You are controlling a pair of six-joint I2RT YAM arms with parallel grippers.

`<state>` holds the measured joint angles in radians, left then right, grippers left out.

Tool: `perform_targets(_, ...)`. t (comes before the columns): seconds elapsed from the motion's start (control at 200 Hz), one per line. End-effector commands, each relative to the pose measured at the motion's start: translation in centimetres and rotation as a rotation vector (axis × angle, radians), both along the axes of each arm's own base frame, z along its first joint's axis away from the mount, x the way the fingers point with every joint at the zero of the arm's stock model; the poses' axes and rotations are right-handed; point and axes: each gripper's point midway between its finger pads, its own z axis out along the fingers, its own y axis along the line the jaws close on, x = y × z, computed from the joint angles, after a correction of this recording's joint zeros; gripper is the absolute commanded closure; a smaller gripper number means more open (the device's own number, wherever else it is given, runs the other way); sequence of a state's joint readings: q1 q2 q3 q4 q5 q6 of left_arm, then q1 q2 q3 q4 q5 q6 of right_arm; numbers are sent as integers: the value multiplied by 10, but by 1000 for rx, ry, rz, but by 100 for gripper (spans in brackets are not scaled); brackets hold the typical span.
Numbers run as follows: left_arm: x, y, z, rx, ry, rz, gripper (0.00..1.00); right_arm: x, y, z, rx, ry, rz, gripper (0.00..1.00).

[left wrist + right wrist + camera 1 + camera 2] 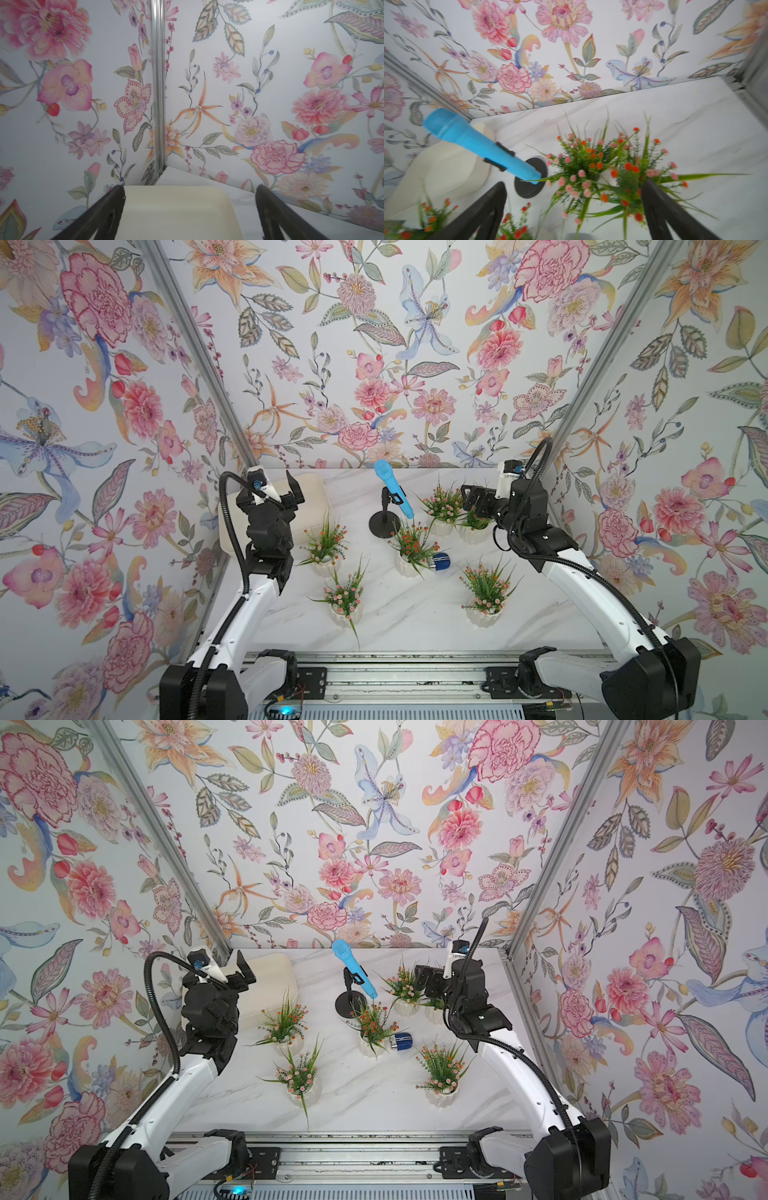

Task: Put the potted gypsophila into the storage box
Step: Pick up the baby's breath potted plant from the center of the board.

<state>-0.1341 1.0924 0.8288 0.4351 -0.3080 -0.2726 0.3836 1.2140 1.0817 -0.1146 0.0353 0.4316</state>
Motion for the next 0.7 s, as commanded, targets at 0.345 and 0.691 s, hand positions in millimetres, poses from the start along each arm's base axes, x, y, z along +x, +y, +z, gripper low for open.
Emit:
perform_targets(0.345,-7,-157,-2,-367,166,-514,0,-38,129,26,292,71,162,0)
perform_targets(0.691,-34,-151,-5,-507,-17,-600,0,-27,144,44,438,28,339,0)
